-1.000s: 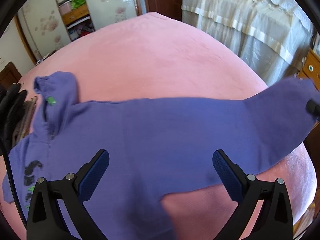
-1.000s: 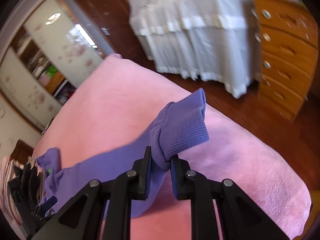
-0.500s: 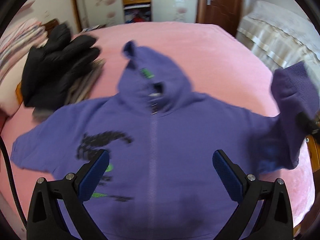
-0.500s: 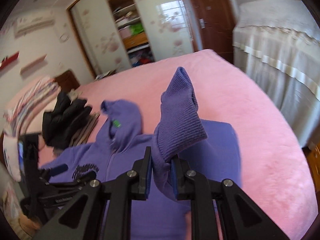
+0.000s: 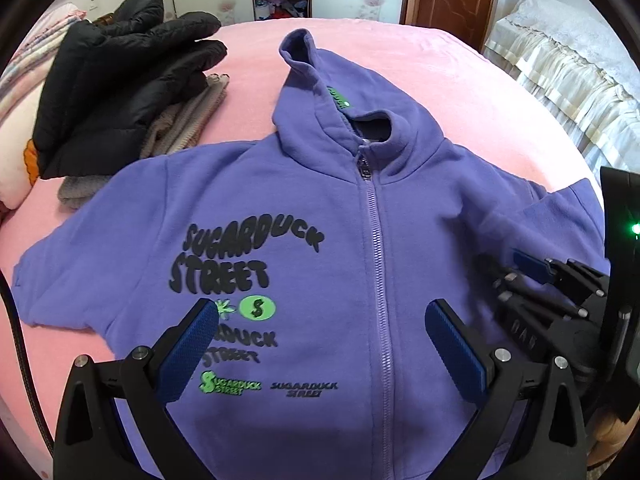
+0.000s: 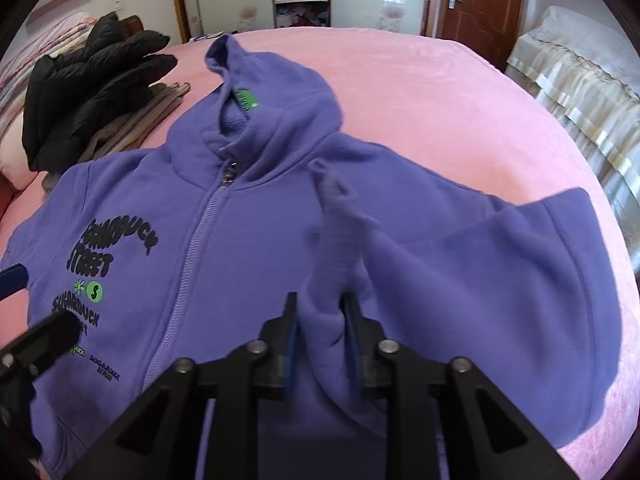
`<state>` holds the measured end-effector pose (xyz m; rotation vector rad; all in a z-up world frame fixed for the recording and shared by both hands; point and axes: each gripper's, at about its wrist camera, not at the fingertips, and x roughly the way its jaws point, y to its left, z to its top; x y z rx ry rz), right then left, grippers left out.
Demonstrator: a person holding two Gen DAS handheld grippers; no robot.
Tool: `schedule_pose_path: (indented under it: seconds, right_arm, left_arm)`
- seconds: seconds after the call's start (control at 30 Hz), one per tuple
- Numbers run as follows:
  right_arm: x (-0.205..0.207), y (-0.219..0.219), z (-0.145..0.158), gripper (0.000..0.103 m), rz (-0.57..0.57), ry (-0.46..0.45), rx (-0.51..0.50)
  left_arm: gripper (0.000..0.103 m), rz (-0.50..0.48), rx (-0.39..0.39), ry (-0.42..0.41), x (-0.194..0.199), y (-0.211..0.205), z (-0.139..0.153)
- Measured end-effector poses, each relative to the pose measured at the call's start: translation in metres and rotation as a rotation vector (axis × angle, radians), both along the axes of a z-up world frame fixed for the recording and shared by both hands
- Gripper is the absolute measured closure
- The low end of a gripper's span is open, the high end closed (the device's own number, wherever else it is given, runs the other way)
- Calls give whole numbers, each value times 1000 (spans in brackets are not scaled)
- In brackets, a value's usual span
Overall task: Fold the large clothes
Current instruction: 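Lift the sleeve with the right gripper and lay it across the hoodie front, then grasp the folded cuff with the left gripper, straighten it, then release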
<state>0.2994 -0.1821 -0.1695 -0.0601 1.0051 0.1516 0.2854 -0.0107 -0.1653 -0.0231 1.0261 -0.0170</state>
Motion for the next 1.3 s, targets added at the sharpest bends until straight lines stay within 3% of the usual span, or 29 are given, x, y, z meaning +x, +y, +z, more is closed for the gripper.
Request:
schedule_pose_path:
  seconds: [0.07,0.13,0.33,0.47,0.6,0.7,0.77,0.83,0.9,1.0,1.13,1.23,1.3]
  right_arm:
    - [-1,4,1,57,24,5,13]
    - [-6,5,3,53,34,-3,11]
    - [-29,-10,25,52,21,-65,57]
    - [-59,-35,47,52,-23,-147,76]
    - [-88,-64,51,52,-92,-174,121]
    - [-105,-81,45,52,-134,-173,118]
    - [-113,-89,39,52,-158,-172,100]
    - [-117,-95,35,52,-178,-173,89]
    - [-120,-103,32,52,-198,-173,103]
    - [-120,-114,31,52,-229,-177,135]
    - [-117,-119,32,52,-244,-190,120]
    - [-118,-123,29,52,-250,-187,93]
    - [-116,-127,24,52,-253,-170,88]
  left_arm:
    - [0,-7,-19,1,3,-2,-2]
    - [0,-13,-31,1,6,-3,-4]
    - [0,-53,-99,32,18,-14,-14]
    - [2,-94,-222,77,27,-27,-22]
    - [12,-131,-382,144,43,-45,-33]
    - [15,-131,-436,165,50,-57,-40]
    - [24,-138,-457,183,56,-68,-47]
    - [39,-144,-478,209,60,-77,-53]
    - [53,-144,-478,230,64,-85,-61]
    - [89,-141,-477,256,71,-98,-71]
    - [95,-148,-380,219,73,-113,-64]
    - [95,-172,-271,109,71,-120,-33]
    - [95,-171,-257,41,70,-114,-9]
